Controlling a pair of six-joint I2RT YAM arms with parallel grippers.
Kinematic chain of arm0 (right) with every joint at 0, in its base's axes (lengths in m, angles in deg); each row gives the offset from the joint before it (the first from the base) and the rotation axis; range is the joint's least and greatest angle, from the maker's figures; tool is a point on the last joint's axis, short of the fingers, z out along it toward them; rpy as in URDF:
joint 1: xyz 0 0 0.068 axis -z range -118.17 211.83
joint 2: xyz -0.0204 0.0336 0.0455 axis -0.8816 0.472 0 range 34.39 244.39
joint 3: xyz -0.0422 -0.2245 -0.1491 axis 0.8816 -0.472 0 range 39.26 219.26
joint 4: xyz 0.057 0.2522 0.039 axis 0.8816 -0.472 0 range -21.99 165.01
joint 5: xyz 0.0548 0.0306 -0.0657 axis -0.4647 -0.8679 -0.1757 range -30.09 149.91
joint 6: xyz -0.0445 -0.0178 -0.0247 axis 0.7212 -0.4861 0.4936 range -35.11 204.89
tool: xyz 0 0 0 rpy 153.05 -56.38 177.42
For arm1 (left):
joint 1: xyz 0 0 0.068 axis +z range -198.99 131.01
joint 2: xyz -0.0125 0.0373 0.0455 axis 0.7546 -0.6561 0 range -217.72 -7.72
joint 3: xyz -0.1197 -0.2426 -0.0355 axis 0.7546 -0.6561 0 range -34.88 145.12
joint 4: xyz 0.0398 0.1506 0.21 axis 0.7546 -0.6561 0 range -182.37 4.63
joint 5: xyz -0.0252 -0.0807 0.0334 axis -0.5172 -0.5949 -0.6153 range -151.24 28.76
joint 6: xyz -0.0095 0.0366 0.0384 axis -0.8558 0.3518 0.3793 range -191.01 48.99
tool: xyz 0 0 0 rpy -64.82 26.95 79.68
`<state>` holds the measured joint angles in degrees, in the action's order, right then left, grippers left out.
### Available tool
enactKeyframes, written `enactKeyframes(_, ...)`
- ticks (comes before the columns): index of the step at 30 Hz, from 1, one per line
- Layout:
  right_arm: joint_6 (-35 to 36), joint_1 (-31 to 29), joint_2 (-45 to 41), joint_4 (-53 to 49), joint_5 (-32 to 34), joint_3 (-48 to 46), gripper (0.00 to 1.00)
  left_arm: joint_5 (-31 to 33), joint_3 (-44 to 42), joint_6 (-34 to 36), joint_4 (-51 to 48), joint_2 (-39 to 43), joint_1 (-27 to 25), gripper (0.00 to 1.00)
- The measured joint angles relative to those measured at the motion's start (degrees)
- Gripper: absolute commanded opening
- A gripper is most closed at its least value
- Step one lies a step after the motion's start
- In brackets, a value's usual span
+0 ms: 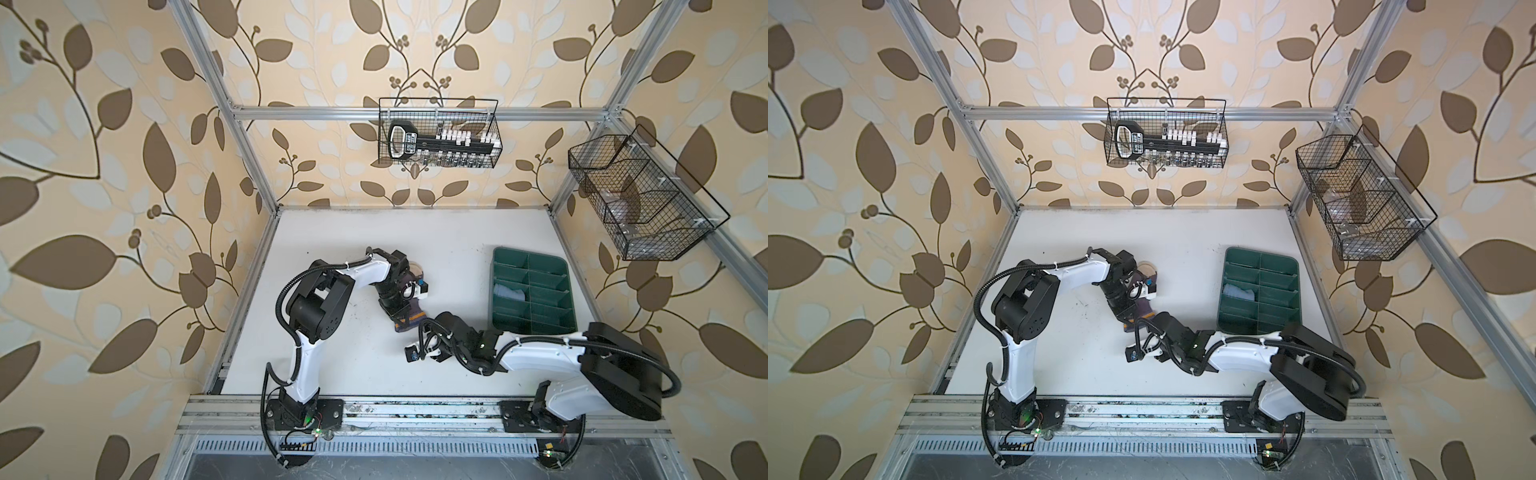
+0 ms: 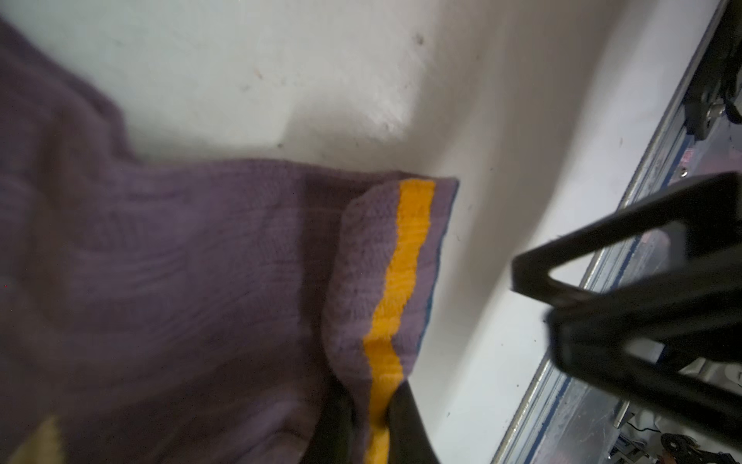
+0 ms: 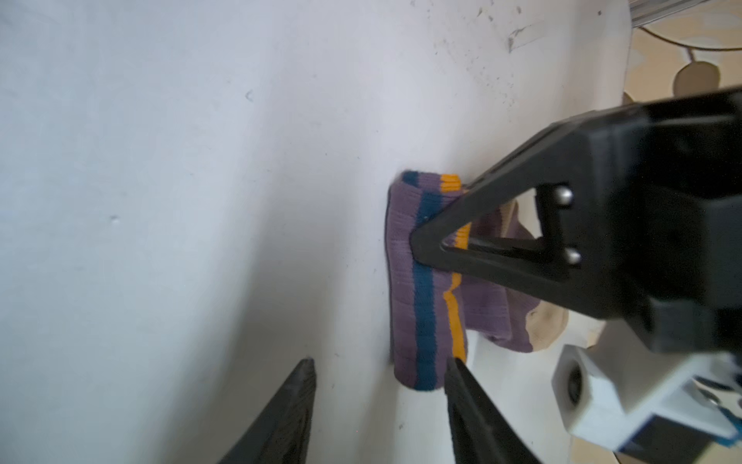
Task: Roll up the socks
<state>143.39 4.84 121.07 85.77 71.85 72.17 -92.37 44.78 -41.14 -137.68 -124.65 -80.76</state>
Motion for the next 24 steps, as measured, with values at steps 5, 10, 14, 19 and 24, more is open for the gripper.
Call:
enactKeyframes(5, 0.5, 1.3, 6.8, 3.2, 1.8, 4.7, 0.42, 0.0, 0.0, 0.0, 0.0, 0.0, 0.0, 0.08)
enactKeyframes(10, 0.5, 2.3, 10.1, 5.3, 3.1, 6.4, 0.29, 0.0, 0.0, 0.0, 0.2, 0.0, 0.0, 0.1)
enactKeyframes(14, 0.5, 2.3, 10.5, 5.1, 3.3, 6.4, 0.02, 0.0, 0.0, -0.1, 0.5, 0.0, 0.0, 0.19)
enactKeyframes(19, 0.7, 1.8, 10.4, 4.2, 3.6, 6.5, 0.0, 0.0, -0.7, -1.5, 1.3, 1.2, 0.0, 0.43)
enactKeyframes(24, -0.7, 1.0, 7.5, -2.6, 3.0, 6.6, 0.0, 3.5, -5.8, -5.2, 6.6, 10.5, 0.0, 0.6)
